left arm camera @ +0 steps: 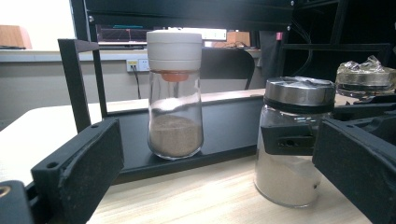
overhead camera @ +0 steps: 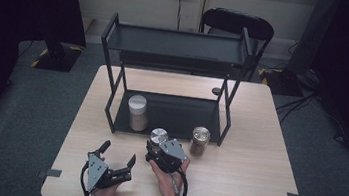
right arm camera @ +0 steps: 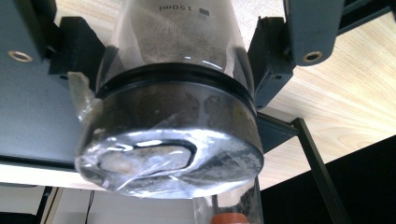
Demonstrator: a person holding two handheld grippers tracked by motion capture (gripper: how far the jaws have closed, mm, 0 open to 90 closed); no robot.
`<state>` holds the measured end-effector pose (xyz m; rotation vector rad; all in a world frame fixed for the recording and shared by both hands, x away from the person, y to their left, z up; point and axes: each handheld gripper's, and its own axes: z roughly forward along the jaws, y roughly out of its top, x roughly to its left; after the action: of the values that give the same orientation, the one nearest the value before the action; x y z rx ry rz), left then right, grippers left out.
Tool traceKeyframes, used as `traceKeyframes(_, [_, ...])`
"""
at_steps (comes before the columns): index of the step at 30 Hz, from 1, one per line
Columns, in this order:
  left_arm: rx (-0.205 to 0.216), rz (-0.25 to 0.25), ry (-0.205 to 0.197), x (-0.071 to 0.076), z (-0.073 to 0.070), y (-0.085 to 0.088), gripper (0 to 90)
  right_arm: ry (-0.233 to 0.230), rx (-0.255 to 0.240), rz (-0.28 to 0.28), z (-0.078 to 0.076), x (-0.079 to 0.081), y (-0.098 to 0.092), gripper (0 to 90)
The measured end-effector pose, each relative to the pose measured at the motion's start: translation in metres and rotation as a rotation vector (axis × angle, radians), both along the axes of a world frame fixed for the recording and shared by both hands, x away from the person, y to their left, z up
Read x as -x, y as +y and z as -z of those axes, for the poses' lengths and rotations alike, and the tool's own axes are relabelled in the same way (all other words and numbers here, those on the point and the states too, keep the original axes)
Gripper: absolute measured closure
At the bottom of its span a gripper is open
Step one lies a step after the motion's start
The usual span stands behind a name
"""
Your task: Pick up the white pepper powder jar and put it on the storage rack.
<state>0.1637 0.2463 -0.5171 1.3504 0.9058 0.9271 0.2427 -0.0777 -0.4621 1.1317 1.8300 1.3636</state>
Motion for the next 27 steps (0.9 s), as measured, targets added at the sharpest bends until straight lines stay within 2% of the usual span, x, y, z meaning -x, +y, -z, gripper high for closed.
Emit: traceKeyframes(27, [0.001,0.003,0.000,-0.0002,-0.0001,0.0005,1.5,-0.004,0.000,-0.004,-0.0001,0.0001,-0.0014,30.2])
